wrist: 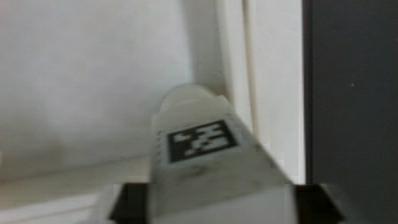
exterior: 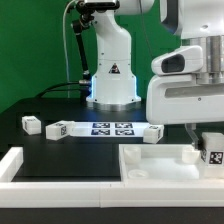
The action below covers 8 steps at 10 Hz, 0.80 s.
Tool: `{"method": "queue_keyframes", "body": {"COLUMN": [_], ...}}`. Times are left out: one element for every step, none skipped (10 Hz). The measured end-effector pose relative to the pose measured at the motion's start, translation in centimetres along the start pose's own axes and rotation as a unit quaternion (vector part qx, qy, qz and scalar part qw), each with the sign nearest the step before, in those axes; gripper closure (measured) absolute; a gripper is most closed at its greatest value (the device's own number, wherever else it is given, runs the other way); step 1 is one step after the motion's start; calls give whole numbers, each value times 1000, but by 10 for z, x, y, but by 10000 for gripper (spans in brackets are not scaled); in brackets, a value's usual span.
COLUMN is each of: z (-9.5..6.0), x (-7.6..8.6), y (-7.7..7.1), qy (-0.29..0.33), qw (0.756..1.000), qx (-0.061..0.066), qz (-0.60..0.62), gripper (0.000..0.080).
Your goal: Assemble square table
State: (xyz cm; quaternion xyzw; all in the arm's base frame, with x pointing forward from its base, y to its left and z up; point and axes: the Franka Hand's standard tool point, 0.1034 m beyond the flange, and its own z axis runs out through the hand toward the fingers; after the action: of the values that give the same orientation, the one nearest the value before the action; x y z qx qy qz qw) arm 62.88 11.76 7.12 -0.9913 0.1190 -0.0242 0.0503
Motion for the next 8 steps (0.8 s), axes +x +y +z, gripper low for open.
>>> {"method": "queue_keyframes", "body": {"z": [0,0,0,0,0,0,0,0], "x": [0,1,1,1,2,1,1,2], "y": [1,2,2,3,3,3,3,3], "qy": [0,0,0,-1,-4,-12,-22,-31], "qw": [1000,998,996,987,976,959,937,917], "qx": [0,0,0,1,2,1,-1,-1], "qz": [29,64,94,160,219,282,349,397], "gripper": [508,508,508,508,508,508,508,508]}}
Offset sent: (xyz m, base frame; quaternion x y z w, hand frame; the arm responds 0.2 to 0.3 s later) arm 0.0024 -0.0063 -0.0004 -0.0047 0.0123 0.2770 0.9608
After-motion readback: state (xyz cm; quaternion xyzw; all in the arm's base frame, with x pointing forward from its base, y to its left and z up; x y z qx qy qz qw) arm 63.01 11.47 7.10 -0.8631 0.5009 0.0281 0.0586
